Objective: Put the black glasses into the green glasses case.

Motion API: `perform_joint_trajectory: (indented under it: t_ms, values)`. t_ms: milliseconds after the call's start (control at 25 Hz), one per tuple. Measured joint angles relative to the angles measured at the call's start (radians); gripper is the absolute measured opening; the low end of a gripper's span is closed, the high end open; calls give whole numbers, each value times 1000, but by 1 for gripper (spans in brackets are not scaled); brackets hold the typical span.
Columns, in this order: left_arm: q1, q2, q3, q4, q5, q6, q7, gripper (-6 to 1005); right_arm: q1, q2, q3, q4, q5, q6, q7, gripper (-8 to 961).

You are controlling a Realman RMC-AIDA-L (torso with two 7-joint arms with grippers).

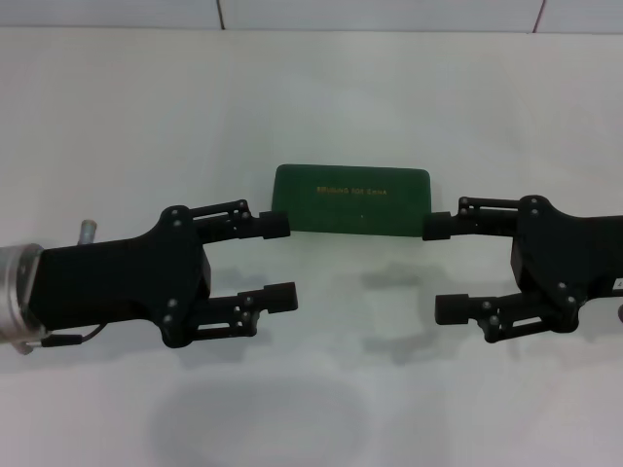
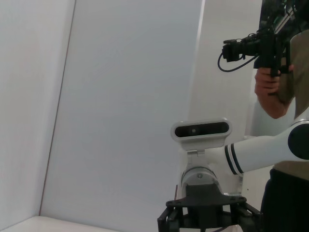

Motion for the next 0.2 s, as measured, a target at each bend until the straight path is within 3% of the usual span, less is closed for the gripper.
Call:
perform_joint_trajectory:
  t_ms: [200]
  values:
    - [2,-1,-8,-1,0,-3,0,698,-3,1,-3,1,0,0,-1,837]
